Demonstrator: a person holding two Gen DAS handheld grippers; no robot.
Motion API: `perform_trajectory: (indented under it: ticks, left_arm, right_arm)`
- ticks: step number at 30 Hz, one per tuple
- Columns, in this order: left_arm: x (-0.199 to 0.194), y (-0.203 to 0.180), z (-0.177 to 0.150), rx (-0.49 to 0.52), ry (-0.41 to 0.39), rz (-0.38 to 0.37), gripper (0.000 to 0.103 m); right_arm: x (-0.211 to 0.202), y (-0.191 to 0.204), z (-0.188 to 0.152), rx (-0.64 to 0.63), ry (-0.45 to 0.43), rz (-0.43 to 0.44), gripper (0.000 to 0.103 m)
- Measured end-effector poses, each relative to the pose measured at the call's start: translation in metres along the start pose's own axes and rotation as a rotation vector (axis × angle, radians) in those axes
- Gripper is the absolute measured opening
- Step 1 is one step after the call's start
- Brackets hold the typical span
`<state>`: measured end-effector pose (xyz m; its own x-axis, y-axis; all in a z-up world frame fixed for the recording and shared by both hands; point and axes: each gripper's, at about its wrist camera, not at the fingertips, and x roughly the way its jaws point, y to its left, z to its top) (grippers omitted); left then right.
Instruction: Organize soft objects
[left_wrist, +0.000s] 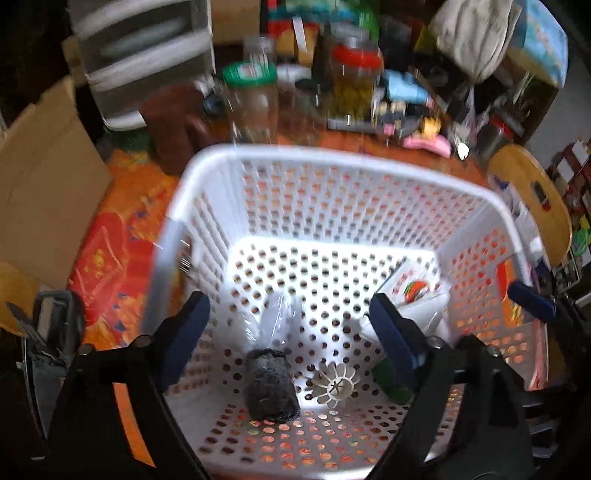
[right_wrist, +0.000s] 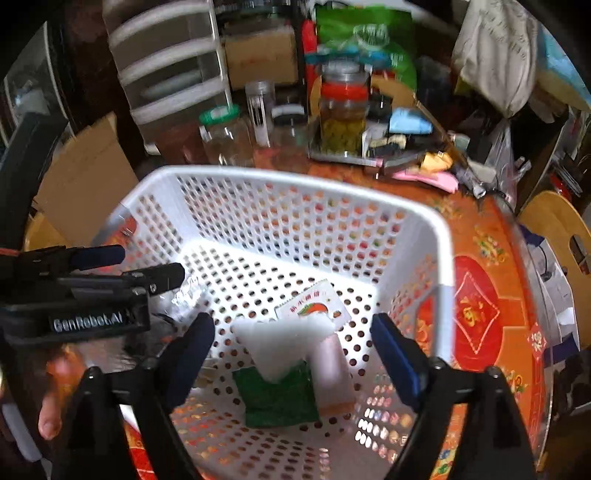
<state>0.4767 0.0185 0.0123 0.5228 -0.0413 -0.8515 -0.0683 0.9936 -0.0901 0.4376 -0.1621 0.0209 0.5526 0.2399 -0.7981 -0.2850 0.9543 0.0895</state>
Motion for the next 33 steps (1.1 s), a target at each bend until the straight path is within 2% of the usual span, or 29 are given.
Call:
perform_trajectory:
  ticks: [1, 2, 6, 9, 11, 14, 16, 18, 21, 24, 27, 33]
  left_arm:
    - [-0.013, 0.002, -0.001, 0.002, -0.037, -0.011, 0.096]
    - [-0.023, 0.003, -0.002, 0.003, -0.065, -0.017, 0.103]
    - [-0.071, 0.008, -0.018, 0.030, -0.157, -0.046, 0.103]
    - [-0.101, 0.012, -0.045, 0.038, -0.210, -0.031, 0.103]
    - [-0.125, 0.016, -0.078, 0.054, -0.267, -0.007, 0.103]
    - [-0.145, 0.023, -0.132, 0.071, -0.298, 0.015, 0.103]
    - [-0.154, 0.027, -0.169, 0.075, -0.324, 0.040, 0.103]
    - [-0.164, 0.031, -0.208, 0.066, -0.359, 0.071, 0.103]
    - [-0.178, 0.032, -0.265, 0.046, -0.363, 0.039, 0.103]
    - [-0.199, 0.025, -0.301, 0.036, -0.360, 0.002, 0.103]
    - [-0.231, 0.016, -0.327, 0.049, -0.407, -0.016, 0.103]
    - [-0.290, 0.000, -0.336, 0.060, -0.477, -0.003, 0.103]
  right_arm:
    - [-0.009, -0.002, -0.001, -0.001, -0.020, -0.001, 0.100]
    - [-0.024, -0.003, -0.005, -0.012, -0.056, -0.010, 0.103]
    - [-0.064, -0.009, -0.022, -0.023, -0.135, 0.008, 0.103]
    - [-0.093, -0.015, -0.046, -0.001, -0.189, 0.010, 0.103]
    - [-0.114, -0.015, -0.073, 0.009, -0.230, -0.011, 0.103]
    - [-0.145, -0.015, -0.127, 0.076, -0.282, -0.052, 0.103]
    - [-0.165, -0.009, -0.182, 0.116, -0.339, 0.012, 0.103]
    - [-0.172, -0.001, -0.222, 0.142, -0.347, 0.048, 0.103]
    - [-0.180, 0.016, -0.266, 0.161, -0.344, 0.027, 0.103]
    - [-0.201, 0.031, -0.284, 0.145, -0.361, 0.001, 0.103]
    - [-0.228, 0.045, -0.285, 0.096, -0.388, 0.005, 0.103]
    - [-0.278, 0.066, -0.272, 0.028, -0.454, -0.019, 0.103]
